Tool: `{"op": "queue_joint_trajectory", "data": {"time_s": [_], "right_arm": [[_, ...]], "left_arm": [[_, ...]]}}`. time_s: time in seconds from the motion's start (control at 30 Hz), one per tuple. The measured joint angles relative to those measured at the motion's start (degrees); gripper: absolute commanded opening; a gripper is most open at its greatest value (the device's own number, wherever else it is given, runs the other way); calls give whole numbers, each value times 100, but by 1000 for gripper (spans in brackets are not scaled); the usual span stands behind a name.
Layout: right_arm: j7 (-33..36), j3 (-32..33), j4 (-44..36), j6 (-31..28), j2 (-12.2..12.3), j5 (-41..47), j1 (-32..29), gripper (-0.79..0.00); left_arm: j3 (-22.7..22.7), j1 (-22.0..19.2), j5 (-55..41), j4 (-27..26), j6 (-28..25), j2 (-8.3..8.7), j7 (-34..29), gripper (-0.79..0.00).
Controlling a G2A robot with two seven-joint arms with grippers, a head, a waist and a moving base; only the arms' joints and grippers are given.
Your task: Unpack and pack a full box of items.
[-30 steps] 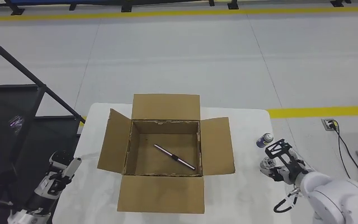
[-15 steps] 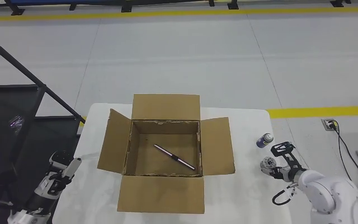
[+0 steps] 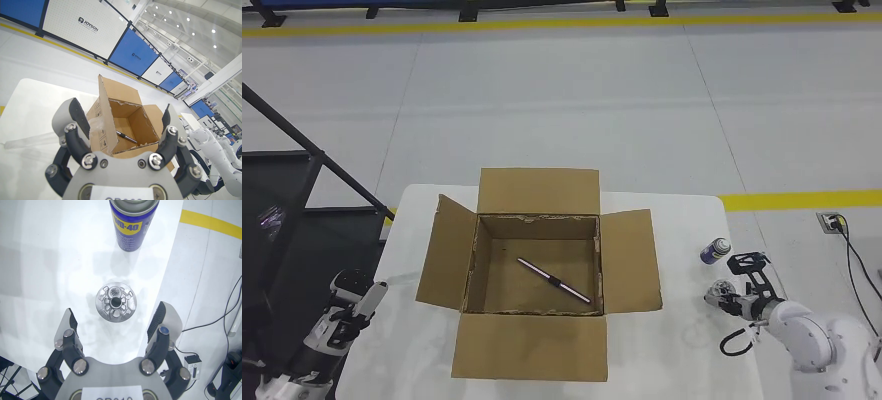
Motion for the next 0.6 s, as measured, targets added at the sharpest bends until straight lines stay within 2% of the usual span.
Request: {"op": "queue_joint_trajectory", "data": {"time_s": [0.1,0.4,0.43,0.47,0.5,0.6], "right_arm": [[-1,-61,110,-8,26,40,76,0],[-111,-331,517,256,89,-125,328,0],[-125,-355,554,284,94,-145,350,-22],[-142,-376,587,308,99,-152,370,-182],[-158,-393,614,326,104,-147,384,-409],[-201,-414,683,342,126,-112,409,-680]], "left_arm": [[0,0,0,0,0,0,0,0],[0,0,0,0,0,0,0,0],[0,0,0,0,0,0,0,0],[0,0,0,0,0,0,0,0],[0,0,0,0,0,0,0,0],[0,0,0,0,0,0,0,0]]}}
